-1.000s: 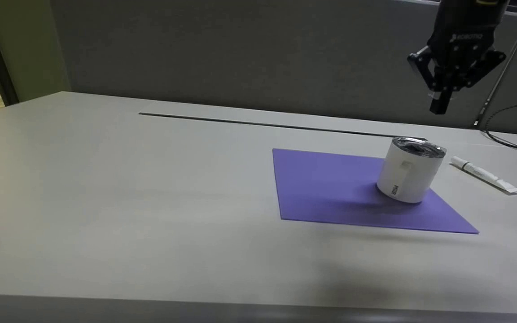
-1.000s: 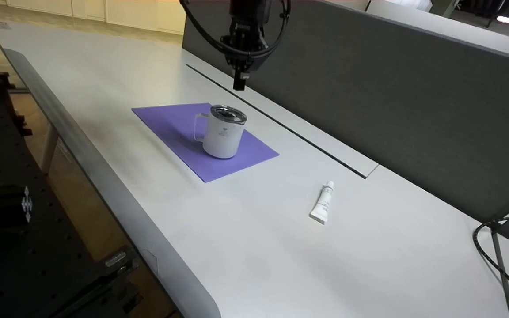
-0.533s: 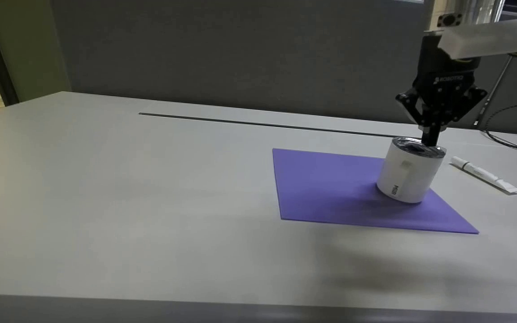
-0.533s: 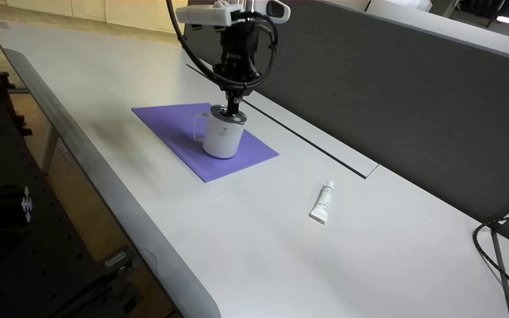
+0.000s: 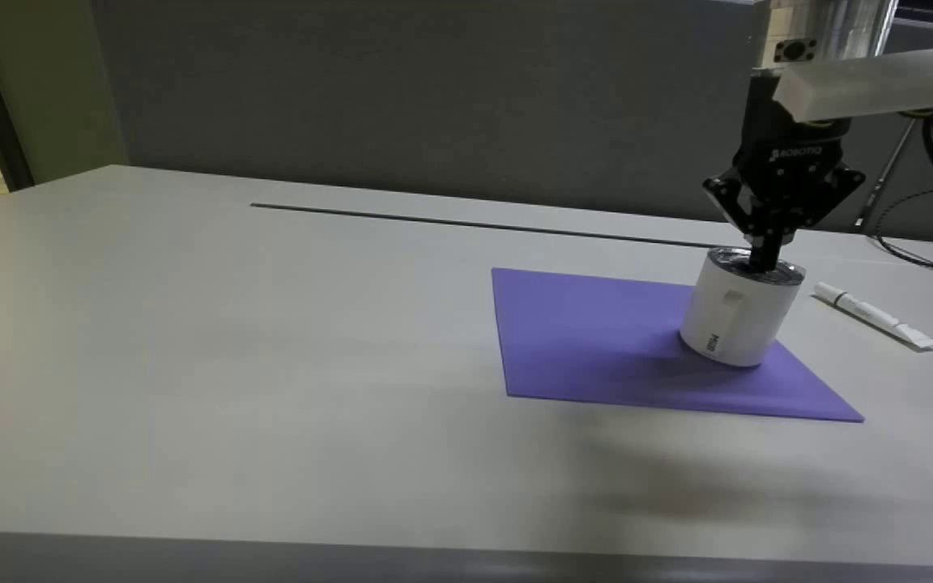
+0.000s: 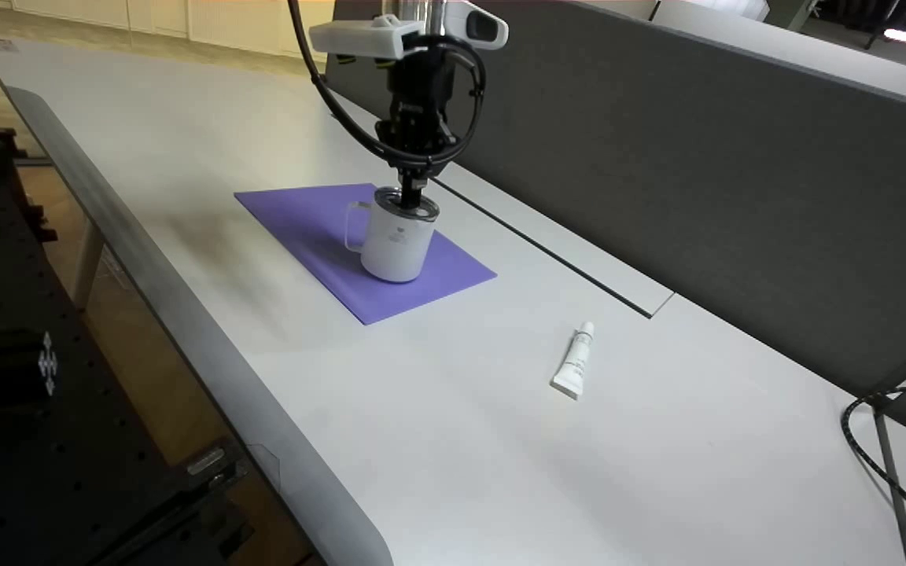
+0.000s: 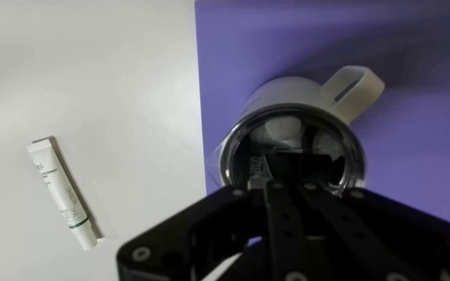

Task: Close the sliding lid on the travel mug

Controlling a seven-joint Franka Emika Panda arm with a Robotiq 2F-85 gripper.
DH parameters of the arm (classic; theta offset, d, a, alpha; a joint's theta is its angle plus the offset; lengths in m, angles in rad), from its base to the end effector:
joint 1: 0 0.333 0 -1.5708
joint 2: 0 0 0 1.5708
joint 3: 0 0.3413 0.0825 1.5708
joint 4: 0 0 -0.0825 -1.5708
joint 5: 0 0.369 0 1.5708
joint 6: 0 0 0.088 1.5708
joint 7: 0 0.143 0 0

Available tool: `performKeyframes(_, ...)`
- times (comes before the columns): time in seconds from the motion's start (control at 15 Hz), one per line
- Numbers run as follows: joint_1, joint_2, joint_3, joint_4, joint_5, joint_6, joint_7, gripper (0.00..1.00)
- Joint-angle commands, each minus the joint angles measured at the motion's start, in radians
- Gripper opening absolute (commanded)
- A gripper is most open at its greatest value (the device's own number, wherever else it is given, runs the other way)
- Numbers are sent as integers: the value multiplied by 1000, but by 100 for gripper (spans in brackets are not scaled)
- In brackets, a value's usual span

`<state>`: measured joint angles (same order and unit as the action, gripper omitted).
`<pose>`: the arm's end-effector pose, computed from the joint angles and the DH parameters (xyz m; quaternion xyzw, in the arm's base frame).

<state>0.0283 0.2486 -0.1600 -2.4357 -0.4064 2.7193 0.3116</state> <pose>0.4891 -0.0586 0.2095 0.9937 -0.0341 0.0247 0.1035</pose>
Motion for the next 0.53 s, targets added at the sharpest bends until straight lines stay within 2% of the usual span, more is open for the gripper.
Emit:
performKeyframes(0.0,-1,21,4,2,68,11,9,0)
performKeyframes(0.2,-22,27,29,2,188,-7,-38,0)
performKeyframes(0.47,-32,31,35,1,279,3,-69,0)
